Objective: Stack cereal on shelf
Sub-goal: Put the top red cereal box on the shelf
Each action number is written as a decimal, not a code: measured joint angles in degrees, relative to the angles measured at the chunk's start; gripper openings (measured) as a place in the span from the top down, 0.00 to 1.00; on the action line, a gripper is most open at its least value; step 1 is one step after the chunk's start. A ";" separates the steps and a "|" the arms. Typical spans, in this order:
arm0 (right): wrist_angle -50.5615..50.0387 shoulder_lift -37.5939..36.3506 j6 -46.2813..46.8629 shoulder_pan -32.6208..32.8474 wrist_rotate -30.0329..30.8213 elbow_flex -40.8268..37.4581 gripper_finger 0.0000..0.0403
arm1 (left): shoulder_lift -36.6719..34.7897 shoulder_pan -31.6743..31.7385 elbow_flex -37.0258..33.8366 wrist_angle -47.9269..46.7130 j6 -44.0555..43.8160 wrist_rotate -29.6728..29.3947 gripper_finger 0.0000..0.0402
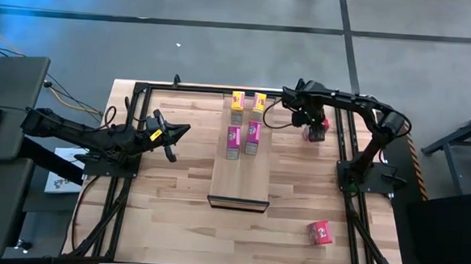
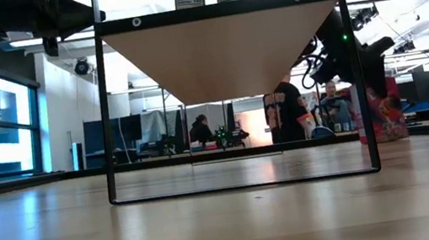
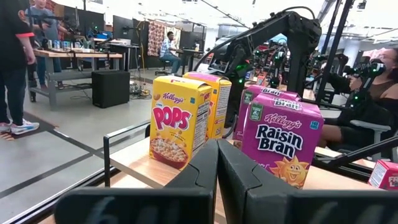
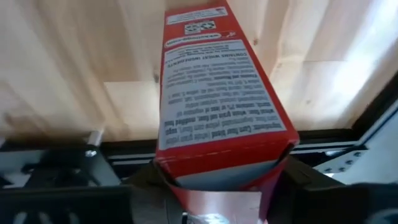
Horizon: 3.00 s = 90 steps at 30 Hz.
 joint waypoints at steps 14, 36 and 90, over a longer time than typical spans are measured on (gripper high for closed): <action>-4.87 -2.47 2.71 0.96 -3.95 0.00 0.69 | 0.00 0.00 0.00 -0.06 0.00 0.02 1.00; -7.86 -21.35 22.17 22.86 -14.39 3.10 0.69 | 0.00 0.00 0.00 0.00 0.11 -0.80 1.00; -9.54 6.67 45.15 52.59 -9.81 55.12 0.69 | -0.02 0.00 0.00 -1.19 -1.43 -1.29 1.00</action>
